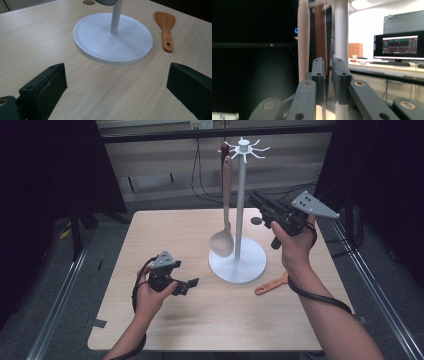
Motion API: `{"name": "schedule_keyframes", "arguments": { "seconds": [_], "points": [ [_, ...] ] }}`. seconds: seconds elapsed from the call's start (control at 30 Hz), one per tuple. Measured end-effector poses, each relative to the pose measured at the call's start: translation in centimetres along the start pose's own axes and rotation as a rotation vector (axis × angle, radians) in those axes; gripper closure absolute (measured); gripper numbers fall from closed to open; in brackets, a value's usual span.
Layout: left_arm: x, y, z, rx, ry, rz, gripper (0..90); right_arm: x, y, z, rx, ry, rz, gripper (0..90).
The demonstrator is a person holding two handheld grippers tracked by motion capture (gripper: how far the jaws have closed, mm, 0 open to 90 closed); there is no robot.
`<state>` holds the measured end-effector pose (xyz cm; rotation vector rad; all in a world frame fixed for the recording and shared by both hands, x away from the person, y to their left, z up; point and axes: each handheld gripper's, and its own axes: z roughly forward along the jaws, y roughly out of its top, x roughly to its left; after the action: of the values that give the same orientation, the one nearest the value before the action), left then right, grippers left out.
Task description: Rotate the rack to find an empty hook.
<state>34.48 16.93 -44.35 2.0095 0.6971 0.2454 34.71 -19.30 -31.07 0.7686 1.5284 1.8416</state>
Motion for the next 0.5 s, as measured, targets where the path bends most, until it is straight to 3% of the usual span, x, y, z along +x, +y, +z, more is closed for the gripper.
{"name": "schedule_keyframes", "arguments": {
  "seconds": [0.5],
  "points": [
    [-0.2,-0.1,0.0,0.001,-0.003,-0.006,2.7,0.5,-5.1,-3.4,0.201,0.047,-0.038,80.5]
  ]
}}
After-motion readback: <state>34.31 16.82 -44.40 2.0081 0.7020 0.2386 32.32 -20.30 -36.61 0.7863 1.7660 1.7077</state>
